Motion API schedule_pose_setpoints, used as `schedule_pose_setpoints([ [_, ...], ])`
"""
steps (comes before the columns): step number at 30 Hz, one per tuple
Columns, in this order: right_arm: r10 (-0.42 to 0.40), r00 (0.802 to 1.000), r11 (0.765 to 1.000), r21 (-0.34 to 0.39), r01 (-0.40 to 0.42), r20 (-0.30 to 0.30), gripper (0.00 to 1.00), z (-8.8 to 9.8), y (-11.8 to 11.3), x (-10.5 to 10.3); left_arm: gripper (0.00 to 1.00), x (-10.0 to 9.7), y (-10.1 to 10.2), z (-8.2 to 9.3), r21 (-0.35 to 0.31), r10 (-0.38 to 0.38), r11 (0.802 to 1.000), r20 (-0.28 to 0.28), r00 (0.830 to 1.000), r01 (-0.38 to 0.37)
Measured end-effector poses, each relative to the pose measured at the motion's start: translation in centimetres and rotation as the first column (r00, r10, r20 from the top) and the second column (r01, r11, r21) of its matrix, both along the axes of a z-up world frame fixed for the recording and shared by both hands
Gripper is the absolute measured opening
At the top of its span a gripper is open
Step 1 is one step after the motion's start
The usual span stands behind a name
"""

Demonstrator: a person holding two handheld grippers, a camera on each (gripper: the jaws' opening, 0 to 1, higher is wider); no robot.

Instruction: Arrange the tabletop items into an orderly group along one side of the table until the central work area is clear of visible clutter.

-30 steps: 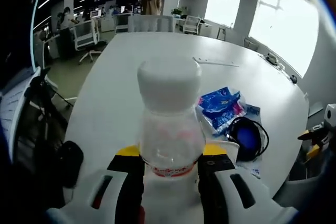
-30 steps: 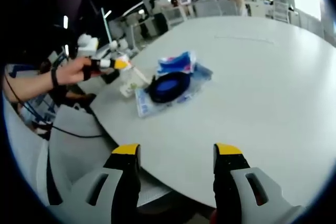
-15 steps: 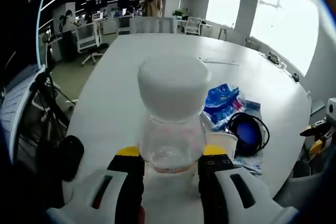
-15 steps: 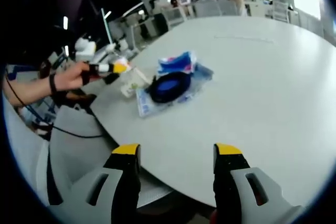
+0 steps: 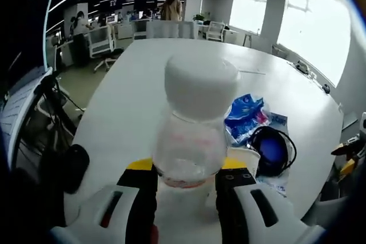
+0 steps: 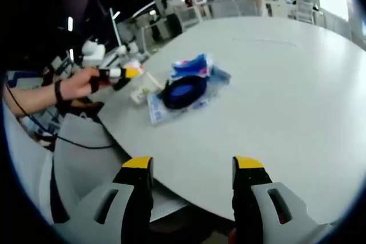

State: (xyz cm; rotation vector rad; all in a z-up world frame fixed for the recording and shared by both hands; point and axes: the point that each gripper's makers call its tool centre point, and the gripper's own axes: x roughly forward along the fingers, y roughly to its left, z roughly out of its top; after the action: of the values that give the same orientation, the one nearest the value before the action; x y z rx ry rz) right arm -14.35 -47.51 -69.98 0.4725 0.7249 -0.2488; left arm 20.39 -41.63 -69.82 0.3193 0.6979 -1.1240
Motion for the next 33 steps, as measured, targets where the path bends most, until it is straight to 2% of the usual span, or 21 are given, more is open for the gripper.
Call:
schedule_pose_setpoints([
  [22, -0.008, 1.0, 1.0, -0.017, 0.009, 0.011, 0.54, 0.7, -0.1, 1.1, 0.39, 3.8, -2.8, 0.1, -0.017, 0.093, 0.995, -0.012, 0.996, -0.094],
  [30, -0.007, 1.0, 1.0, -0.026, 0.008, 0.021, 0.54, 1.1, -0.3, 1.6, 0.39, 4.8, -3.8, 0.1, -0.019, 0.145, 0.989, -0.031, 0.989, -0.145],
  [33, -0.007, 1.0, 1.0, -0.028, 0.007, 0.022, 0.54, 1.2, -0.3, 1.7, 0.39, 5.1, -4.3, 0.1, -0.02, 0.15, 0.988, -0.022, 0.988, -0.151],
])
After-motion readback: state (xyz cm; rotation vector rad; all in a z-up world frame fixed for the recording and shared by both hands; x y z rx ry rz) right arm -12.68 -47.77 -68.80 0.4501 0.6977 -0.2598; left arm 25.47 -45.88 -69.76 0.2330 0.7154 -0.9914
